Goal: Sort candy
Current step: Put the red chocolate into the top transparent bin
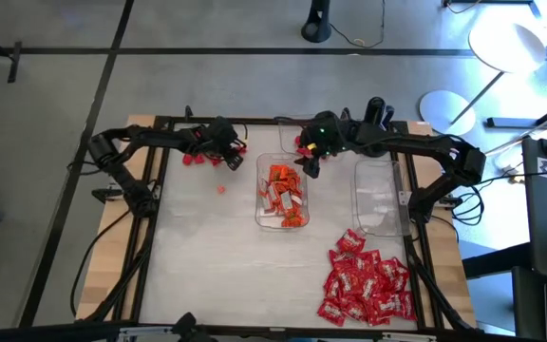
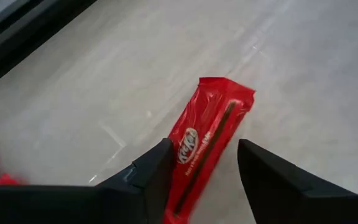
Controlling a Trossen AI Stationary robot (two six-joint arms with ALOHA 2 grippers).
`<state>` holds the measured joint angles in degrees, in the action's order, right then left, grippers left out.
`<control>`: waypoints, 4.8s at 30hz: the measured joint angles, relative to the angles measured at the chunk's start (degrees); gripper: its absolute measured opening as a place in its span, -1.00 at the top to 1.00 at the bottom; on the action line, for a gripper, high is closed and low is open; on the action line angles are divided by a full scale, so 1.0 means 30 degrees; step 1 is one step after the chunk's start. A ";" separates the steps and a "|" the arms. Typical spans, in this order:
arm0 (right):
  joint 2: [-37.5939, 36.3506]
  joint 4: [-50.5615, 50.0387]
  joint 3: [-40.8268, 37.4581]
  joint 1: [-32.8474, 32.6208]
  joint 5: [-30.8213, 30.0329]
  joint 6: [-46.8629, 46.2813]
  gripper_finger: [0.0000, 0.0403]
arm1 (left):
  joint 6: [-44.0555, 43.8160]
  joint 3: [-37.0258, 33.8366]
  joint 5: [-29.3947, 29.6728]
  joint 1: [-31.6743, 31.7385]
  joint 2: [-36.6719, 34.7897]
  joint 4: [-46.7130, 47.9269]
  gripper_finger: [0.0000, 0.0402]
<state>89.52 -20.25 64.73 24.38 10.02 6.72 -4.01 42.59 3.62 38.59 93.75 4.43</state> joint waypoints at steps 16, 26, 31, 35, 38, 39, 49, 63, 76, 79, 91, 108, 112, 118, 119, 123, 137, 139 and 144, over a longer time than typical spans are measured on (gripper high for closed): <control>0.0000 -0.0174 0.0000 0.0000 0.0007 -0.0080 -0.39 | 0.0467 0.0065 0.0424 0.0160 0.0917 -0.0671 0.60; 0.0015 -0.0271 0.0000 -0.0015 0.0015 -0.0080 -0.39 | -0.0459 -0.0030 0.0167 -0.1098 -0.2174 0.0819 0.66; 0.0015 0.0008 0.0000 -0.0031 0.0124 -0.0080 -0.39 | -0.1120 -0.0022 -0.0050 -0.2562 -0.4332 0.1888 0.76; 0.0015 0.0835 0.0000 -0.0519 0.1484 0.0228 -0.39 | -0.1837 -0.0022 -0.0965 -0.4060 -0.5891 0.2055 0.84; 0.0015 0.1923 0.0000 -0.1287 0.2358 0.0415 -0.39 | -0.2102 -0.0015 -0.1166 -0.5271 -0.6857 0.1940 0.90; 0.0018 0.2360 0.0003 -0.1579 0.2424 0.0408 -0.39 | -0.2169 -0.0015 -0.1173 -0.5643 -0.7118 0.1942 0.92; 0.0803 0.5864 0.0029 -0.3960 0.2011 -0.0146 -0.39 | -0.2934 0.0007 -0.1159 -0.8632 -0.8970 -0.0098 0.99; 0.1686 1.1455 0.0015 -0.5442 0.1858 -0.1297 -0.39 | -0.2163 0.0007 -0.1144 -1.0899 -0.9128 -0.3666 0.98; 0.1829 1.2256 0.0007 -0.5763 0.2349 -0.1158 -0.20 | -0.2179 0.0007 -0.1122 -1.0892 -0.9128 -0.3724 0.99; 0.1829 1.2250 0.0007 -0.5763 0.2086 -0.1132 0.03 | -0.2565 0.0007 -0.1127 -1.0892 -0.9128 -0.3733 0.96; 0.1735 1.1746 0.0007 -0.5732 0.0908 -0.0095 0.53 | -0.2455 0.0007 -0.1287 -1.0493 -0.9287 -0.3947 0.42; -0.1338 0.4079 0.0015 -0.0342 -0.7961 0.2665 0.48 | -0.3702 0.0014 0.2739 -0.8647 -1.2242 0.5429 0.16; -0.0565 0.3606 -0.0022 0.1502 -0.7376 0.0632 0.47 | -0.4005 0.0014 0.2847 -0.8582 -1.2030 0.5706 0.16; 0.0190 0.3393 -0.0007 0.2697 -0.5773 -0.0730 0.40 | -0.4129 0.0014 0.3030 -0.8587 -1.1964 0.5830 0.16; 0.0238 0.3275 -0.0007 0.2710 -0.5680 -0.0814 0.36 | -0.4155 0.0014 0.3035 -0.8582 -1.1962 0.5823 0.16; 0.0248 0.2988 -0.0007 0.2754 -0.5792 -0.0838 0.08 | -0.4600 0.0014 0.3075 -0.8586 -1.1962 0.5820 0.16; 0.0380 0.1203 -0.0007 0.2739 -0.3606 -0.1748 -0.59 | -1.0060 0.0007 0.9189 -0.8163 -1.1948 0.9596 0.16; 0.0543 0.1189 -0.0007 0.2739 -0.3614 -0.1741 -0.59 | -1.0192 0.0007 0.9238 -0.7755 -1.1948 0.9724 0.16; 0.0914 0.1238 -0.0007 0.2739 -0.3614 -0.1741 -0.56 | -1.0595 0.0007 0.8987 -0.6242 -1.1782 0.9902 0.16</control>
<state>92.26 -16.54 64.71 32.60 -0.82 1.50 -35.80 42.61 30.58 19.86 58.41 34.14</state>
